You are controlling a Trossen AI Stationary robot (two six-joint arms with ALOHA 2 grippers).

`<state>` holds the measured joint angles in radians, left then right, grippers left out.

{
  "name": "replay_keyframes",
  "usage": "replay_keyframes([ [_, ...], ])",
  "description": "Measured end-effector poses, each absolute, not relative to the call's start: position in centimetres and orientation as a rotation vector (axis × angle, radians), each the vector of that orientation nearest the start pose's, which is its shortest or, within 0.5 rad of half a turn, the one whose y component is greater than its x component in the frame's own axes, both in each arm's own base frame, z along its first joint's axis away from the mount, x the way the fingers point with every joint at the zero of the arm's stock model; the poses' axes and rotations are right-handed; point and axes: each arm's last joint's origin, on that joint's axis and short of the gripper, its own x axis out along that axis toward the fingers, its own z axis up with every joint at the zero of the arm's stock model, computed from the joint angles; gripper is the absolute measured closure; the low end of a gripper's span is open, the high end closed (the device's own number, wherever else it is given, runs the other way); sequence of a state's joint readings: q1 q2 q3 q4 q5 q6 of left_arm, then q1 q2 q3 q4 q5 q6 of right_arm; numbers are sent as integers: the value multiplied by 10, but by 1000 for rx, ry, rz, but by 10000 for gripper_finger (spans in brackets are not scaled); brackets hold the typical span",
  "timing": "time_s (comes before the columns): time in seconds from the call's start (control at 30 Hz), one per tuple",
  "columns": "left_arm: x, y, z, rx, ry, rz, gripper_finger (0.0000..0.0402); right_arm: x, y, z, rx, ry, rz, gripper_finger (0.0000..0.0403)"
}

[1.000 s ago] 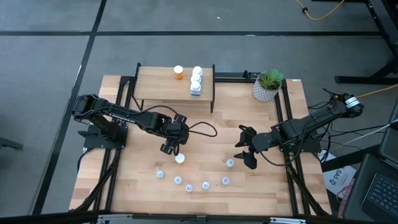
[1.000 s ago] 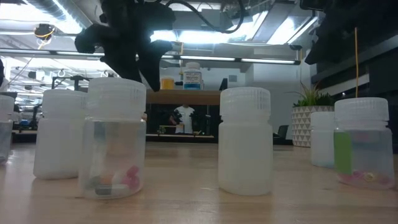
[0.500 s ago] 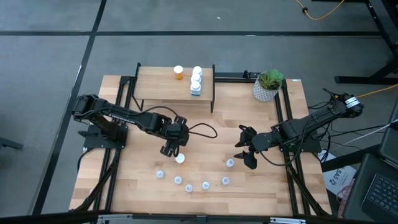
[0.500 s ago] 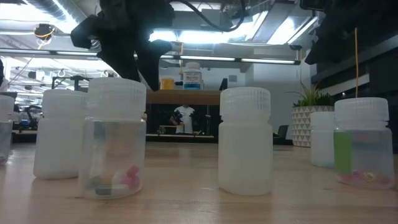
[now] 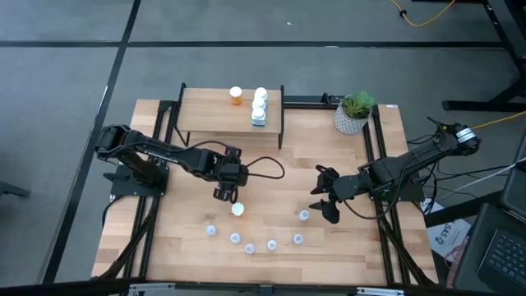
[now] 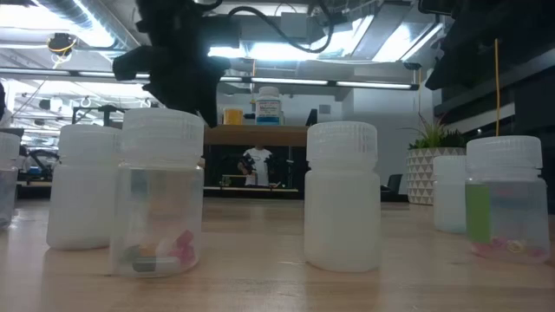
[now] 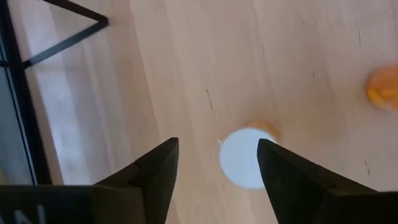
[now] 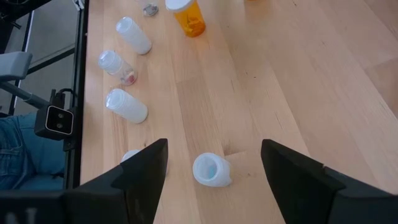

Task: Pick and place medicine bottles onto shelf by color
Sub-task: Put the top orange pill bottle on the shelf aligned with the orange pill bottle

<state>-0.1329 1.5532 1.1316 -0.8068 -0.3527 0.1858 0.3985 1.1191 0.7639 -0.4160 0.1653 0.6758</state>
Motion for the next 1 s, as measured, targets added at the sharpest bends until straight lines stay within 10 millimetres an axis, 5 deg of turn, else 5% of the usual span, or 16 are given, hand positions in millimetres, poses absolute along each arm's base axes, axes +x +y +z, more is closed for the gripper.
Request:
replay_keyframes([
  [0.33, 290, -28, 232, 484, 1253, 94, 123, 209, 83, 245, 427, 779, -37, 142],
  [1.0, 296, -29, 234, 458, 1188, 111, 120, 209, 83, 245, 452, 779, -47, 142],
])
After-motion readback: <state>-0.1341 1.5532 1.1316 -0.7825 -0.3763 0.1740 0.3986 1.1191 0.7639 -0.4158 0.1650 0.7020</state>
